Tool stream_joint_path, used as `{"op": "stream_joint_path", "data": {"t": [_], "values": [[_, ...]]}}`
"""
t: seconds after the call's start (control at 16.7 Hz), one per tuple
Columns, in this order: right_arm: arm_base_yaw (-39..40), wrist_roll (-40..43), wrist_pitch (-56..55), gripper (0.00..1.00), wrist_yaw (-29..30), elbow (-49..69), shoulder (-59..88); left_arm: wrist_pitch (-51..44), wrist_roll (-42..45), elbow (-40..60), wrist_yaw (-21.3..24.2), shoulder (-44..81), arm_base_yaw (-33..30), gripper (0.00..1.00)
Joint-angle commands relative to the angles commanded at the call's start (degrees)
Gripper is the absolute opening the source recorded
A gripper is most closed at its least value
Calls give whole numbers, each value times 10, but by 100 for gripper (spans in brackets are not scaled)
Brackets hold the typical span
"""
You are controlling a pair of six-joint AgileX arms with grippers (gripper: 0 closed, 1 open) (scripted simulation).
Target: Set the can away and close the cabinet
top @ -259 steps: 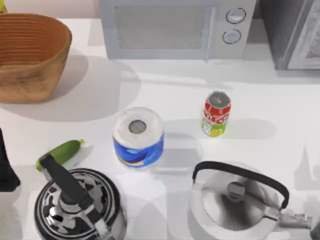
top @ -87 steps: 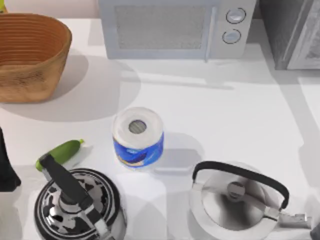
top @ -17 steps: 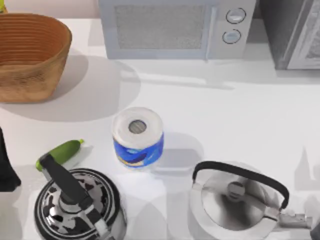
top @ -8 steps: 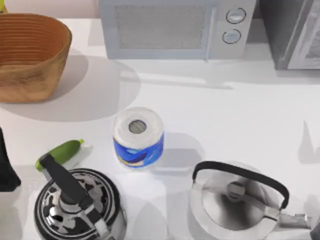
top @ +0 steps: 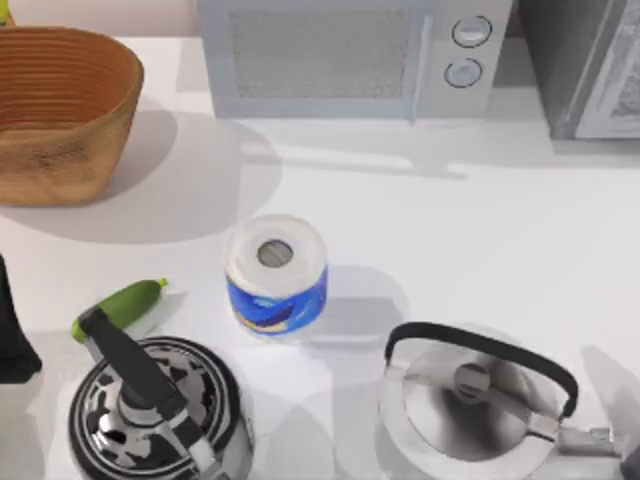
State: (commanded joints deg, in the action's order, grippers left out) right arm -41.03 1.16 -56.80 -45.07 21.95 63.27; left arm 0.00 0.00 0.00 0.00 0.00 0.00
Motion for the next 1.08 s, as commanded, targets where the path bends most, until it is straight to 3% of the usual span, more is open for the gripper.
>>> {"op": "stream_joint_path", "data": {"t": [0.42, 0.84, 1.08], "values": [[-166, -21, -105, 100, -111, 1, 237, 0, 0, 0, 0, 0, 0, 100], [-174, -23, -118, 100, -128, -8, 255, 0, 0, 0, 0, 0, 0, 100], [-178, -18, -62, 100, -123, 52, 238, 0, 0, 0, 0, 0, 0, 100]]}}
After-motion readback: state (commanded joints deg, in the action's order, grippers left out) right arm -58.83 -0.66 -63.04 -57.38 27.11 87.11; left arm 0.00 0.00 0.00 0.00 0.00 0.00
